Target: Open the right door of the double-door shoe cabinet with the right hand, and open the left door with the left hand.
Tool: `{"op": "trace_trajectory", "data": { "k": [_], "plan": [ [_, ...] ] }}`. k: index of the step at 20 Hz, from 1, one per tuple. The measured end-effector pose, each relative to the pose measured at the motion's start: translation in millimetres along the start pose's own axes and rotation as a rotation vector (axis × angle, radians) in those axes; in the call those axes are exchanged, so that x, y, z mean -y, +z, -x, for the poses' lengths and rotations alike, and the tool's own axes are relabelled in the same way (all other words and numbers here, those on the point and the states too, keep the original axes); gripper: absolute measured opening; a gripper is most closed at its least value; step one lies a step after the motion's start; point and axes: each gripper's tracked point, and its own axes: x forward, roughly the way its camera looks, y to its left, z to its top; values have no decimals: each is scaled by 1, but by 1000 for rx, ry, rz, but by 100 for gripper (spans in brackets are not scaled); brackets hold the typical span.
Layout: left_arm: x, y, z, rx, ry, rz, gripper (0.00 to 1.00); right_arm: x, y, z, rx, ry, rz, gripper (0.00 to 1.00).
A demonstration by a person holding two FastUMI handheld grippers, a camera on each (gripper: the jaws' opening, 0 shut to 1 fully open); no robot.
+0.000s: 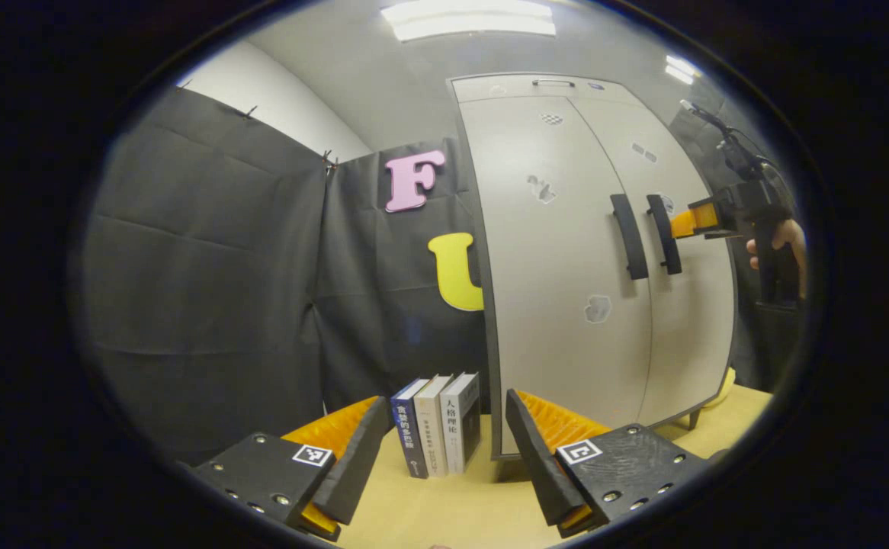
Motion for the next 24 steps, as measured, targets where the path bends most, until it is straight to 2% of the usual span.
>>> {"op": "trace_trajectory", "data": {
  "k": [5,6,7,8,9,10,11,12,13,14,15,16,17,18,19,20,24],
  "plan": [
    [-21,-14,-8,-19,10,-2,92,-12,-2,-25,-27,3,-44,93],
    [-25,-17,-10,-24,13,1,92,-16,-3,-30,-31,8,-52,82],
    [-28,-18,-10,-28,15,4,91,-17,-5,-34,-46,4,-52,80],
    [-31,-23,-10,-33,17,6,92,-19,-11,-38,-71,3,-50,82],
    [-34,-25,-12,-38,19,6,92,-20,-16,-43,-95,-2,-48,76],
    [-37,-26,-12,-40,20,6,91,-24,-20,-47,-110,8,-60,77],
    [-38,-27,-13,-40,21,4,91,-25,-21,-49,-113,1,-77,72],
    [-39,-26,-13,-40,22,1,91,-25,-22,-50,-117,-7,-89,50],
    [-40,-26,-14,-40,22,1,91,-25,-20,-51,-109,-15,-84,37],
    [-39,-26,-14,-39,19,3,91,-24,-19,-48,-111,-28,-62,45],
    [-38,-26,-15,-39,14,5,91,-24,-20,-51,-105,-33,-32,45],
    [-36,-25,-15,-38,10,5,91,-24,-23,-52,-109,-35,2,36],
    [-35,-25,-16,-38,6,6,91,-25,-23,-50,-108,-39,15,37],
    [-33,-25,-15,-37,1,8,92,-25,-22,-52,-120,-35,30,27],
    [-30,-25,-15,-38,-5,11,92,-23,-22,-49,-130,-33,13,26],
    [-28,-24,-14,-35,-10,13,92,-24,-23,-52,-134,-30,9,14],
    [-21,-19,-8,-23,-24,8,91,-25,-24,-43,-148,-15,39,12]
  ]
}}
